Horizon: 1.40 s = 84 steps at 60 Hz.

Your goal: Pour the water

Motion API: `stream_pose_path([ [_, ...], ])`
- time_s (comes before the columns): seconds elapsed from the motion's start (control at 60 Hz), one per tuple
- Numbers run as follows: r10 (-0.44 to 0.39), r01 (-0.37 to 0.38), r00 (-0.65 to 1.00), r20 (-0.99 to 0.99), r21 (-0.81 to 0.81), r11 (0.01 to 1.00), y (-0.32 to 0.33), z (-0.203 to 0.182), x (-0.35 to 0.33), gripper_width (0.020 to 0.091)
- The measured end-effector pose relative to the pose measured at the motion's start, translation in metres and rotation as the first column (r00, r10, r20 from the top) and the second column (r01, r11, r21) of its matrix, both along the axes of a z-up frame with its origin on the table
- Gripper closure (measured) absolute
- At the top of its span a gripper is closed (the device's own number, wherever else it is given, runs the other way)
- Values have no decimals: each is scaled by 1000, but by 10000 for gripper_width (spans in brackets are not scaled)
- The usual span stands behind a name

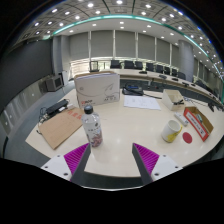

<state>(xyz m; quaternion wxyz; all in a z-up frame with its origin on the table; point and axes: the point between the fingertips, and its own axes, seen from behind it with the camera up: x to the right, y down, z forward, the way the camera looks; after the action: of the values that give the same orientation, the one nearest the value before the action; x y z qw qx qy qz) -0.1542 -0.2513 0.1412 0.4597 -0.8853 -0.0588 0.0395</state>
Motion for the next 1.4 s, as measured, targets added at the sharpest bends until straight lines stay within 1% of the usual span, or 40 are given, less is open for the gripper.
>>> stream_pose_path([
  [0.1,26,-24,999,-31,38,999,24,-22,-45,238],
  [0.183,24,-23,1000,-20,50,998,48,-48,-69,239],
  [0.317,-22,24,999,-29,67,997,84,-82,-90,241],
  [0.483,-82,87,995,-48,119,989,130,-101,-96,239],
  [0.517,-92,97,995,-44,133,986,138,-103,-96,251],
  [0.55,-105,110,994,-40,145,983,146,-104,-93,285],
  [0.567,-111,116,993,-40,147,982,148,-105,-92,318],
  [0.617,-119,124,992,-43,155,980,154,-106,-93,488],
  [0.633,-126,131,991,-38,164,978,156,-106,-92,521],
  [0.683,-141,143,990,-25,180,973,158,-105,-89,531],
  [0.783,-149,149,989,-10,188,971,160,-105,-88,617],
  [0.8,-149,148,989,-6,186,971,160,-105,-88,619],
  [0.817,-148,145,989,-1,185,972,160,-105,-88,640],
  [0.833,-145,141,989,6,184,973,160,-105,-88,641],
  [0.85,-142,137,990,12,182,974,160,-105,-88,667],
  [0.95,-129,125,992,16,156,980,160,-106,-91,710],
  [1.067,-122,121,993,-4,148,982,162,-92,-85,709],
  [1.15,-134,145,987,-85,149,978,166,-67,-74,710],
  [1.267,-157,204,938,-310,124,971,174,-29,-50,710],
  [1.4,-178,267,768,-615,56,962,180,16,-9,709],
])
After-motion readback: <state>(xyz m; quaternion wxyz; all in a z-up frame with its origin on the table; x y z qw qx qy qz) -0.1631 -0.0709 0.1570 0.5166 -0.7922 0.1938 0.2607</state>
